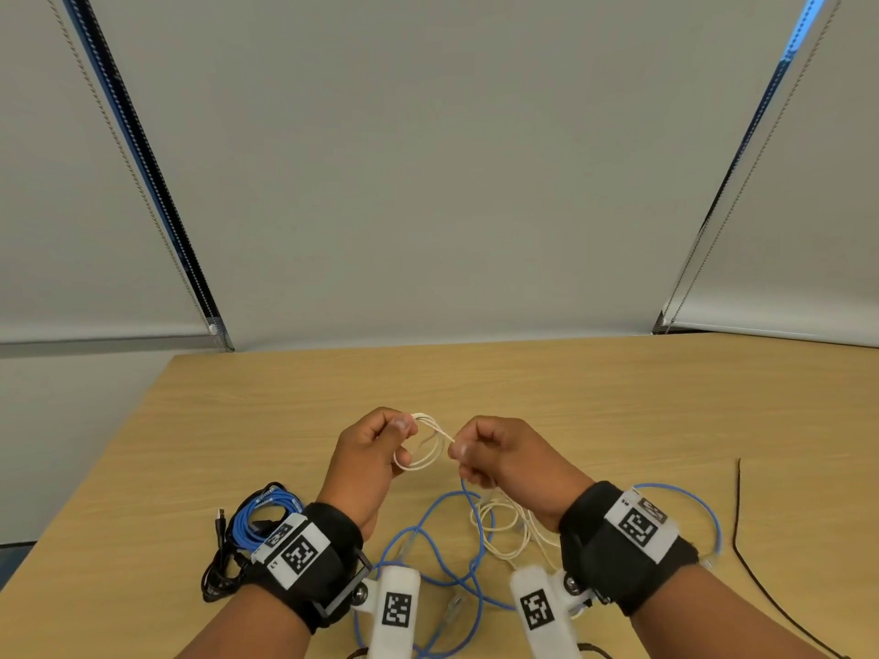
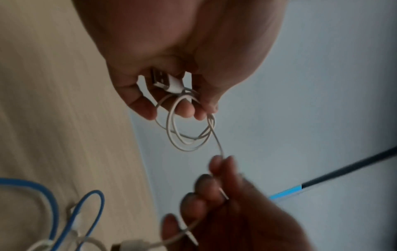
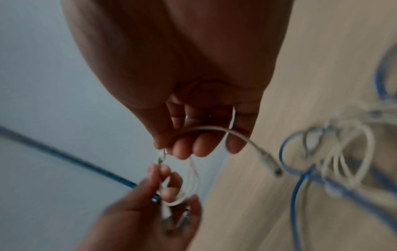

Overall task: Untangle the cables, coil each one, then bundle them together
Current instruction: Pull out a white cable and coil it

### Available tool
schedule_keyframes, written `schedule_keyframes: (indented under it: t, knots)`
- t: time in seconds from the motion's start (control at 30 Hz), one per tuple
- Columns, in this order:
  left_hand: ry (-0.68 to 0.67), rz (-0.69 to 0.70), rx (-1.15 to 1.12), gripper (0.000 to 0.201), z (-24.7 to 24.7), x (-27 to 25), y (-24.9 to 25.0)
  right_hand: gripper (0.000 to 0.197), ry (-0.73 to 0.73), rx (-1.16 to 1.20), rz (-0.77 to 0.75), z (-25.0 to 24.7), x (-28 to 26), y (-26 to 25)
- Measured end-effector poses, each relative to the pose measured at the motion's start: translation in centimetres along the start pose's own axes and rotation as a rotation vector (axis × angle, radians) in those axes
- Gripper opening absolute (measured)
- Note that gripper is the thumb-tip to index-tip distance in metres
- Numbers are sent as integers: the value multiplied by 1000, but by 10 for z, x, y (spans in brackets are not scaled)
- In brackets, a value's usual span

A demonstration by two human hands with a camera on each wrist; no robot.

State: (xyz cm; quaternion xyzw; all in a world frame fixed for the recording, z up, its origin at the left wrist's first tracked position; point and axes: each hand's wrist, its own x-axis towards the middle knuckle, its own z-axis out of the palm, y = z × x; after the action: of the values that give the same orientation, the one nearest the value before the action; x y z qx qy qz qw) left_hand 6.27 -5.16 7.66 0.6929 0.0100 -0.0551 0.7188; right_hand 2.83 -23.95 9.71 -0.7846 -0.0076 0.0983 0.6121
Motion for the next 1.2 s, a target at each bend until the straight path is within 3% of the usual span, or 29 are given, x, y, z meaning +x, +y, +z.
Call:
schedule_keyframes:
  t: [0.1,0.17,0.3,0.43,0.6,0.67,0.77,0.87,0.97,1.2]
  knots:
    - [-74,-168,-213,24,0,-1,1,9,58,-469,-84,-2,2,4]
    - [-108,-266,-377,20,2,-1,0,7,117,-540,-122,0,3,6]
    - [-46,-306,-399,19,8,-3,-3,8,176,-171,-118,5,4,12]
    - [4,-196,-282,20,13,-4,-6,8,131,296,-42,12,3,14]
    - [38,-91,-192,21,10,1,-8,7,162,377,-26,12,2,9]
    - [58,-48,-128,24,7,2,-9,7,205,255,-49,12,0,5]
    - [83,31,-9,29,6,3,-9,11,359,-198,-242,16,-5,1]
    - [85,125,103,28,8,2,-9,17,248,-517,-414,26,-6,-4]
    - [48,182,116,28,11,-1,-10,34,166,-698,-333,32,-3,-4]
    - [-78,172,5,22,6,-8,-17,32,135,-750,-183,26,-1,-4]
